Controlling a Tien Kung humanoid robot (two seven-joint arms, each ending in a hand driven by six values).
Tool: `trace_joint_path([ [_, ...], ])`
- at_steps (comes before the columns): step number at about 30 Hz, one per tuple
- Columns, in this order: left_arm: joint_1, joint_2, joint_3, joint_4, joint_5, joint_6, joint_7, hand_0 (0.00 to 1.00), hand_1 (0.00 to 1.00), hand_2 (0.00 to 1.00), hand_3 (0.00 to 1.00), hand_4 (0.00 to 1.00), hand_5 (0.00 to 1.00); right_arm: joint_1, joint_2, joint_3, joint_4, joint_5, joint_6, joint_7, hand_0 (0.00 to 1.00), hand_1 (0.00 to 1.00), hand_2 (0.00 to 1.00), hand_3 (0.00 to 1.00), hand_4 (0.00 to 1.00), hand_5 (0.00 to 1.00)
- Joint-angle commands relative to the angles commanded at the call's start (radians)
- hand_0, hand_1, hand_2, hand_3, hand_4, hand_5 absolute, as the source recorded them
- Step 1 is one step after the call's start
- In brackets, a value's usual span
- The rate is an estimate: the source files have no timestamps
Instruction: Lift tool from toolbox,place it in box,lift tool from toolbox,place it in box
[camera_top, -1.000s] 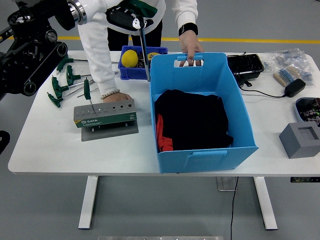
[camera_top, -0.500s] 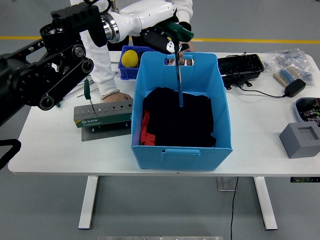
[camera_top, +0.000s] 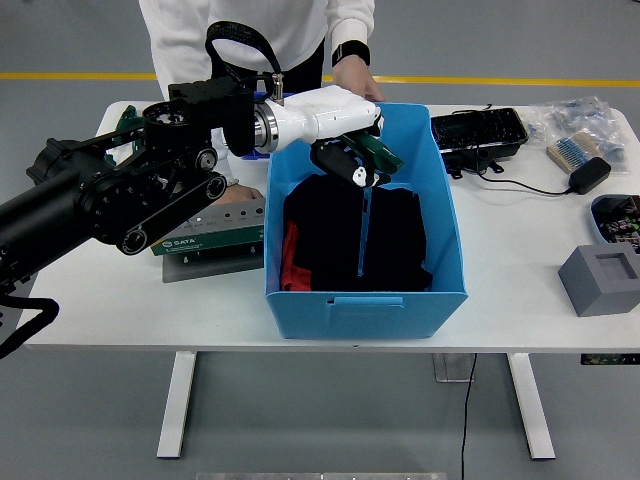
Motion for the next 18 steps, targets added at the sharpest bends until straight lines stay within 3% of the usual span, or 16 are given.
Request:
trace_joint_path([
  [5,-0.013,-0.011,0.031,0.048,-0.041,-0.055,-0.041,0.129,0.002,0.043,0.066,0.67,0.514,0.002,-0.003,0.0,0.0,-0.003,0.0,0.001,0.647,0.638,0.712,0.576,0.814,0.678],
  [6,-0.016,-0.013,0.037,0.062,-0.055,-0.065,-0.049,0.191,0.192,0.236,0.347,0.947,0.88,0.003,-0.004,-0.001,0.0,-0.003,0.0,0.001,0.647,0.637,0.712,0.576,0.815,0.678],
  [11,-0.026,-0.029,0.059,0.12,-0.094,-0.066,-0.1,0.191,0.192,0.236,0.347,0.947,0.88,0.005,-0.006,-0.003,0.0,0.004,-0.001,0.003,0.647,0.637,0.712,0.576,0.815,0.678],
  [12,-0.027,-0.034,0.063,0.13,-0.103,-0.063,-0.109,0.312,0.422,0.511,0.58,0.973,0.884,0.005,-0.007,-0.005,0.0,0.006,-0.001,0.004,0.647,0.637,0.712,0.576,0.815,0.679],
  [16,-0.034,-0.063,0.078,0.187,-0.133,-0.035,-0.147,0.312,0.422,0.511,0.58,0.973,0.884,0.008,-0.009,-0.005,0.001,0.003,-0.002,0.003,0.647,0.637,0.712,0.576,0.815,0.679],
  [17,-0.036,-0.071,0.081,0.202,-0.139,-0.025,-0.157,0.429,0.548,0.616,0.654,0.988,0.872,0.009,-0.01,-0.004,0.001,0.001,-0.002,0.003,0.647,0.636,0.711,0.576,0.815,0.679],
  [18,-0.037,-0.074,0.082,0.208,-0.141,-0.022,-0.161,0.429,0.548,0.616,0.654,0.988,0.872,0.009,-0.01,-0.003,0.002,0.0,-0.002,0.003,0.647,0.636,0.711,0.576,0.815,0.679],
])
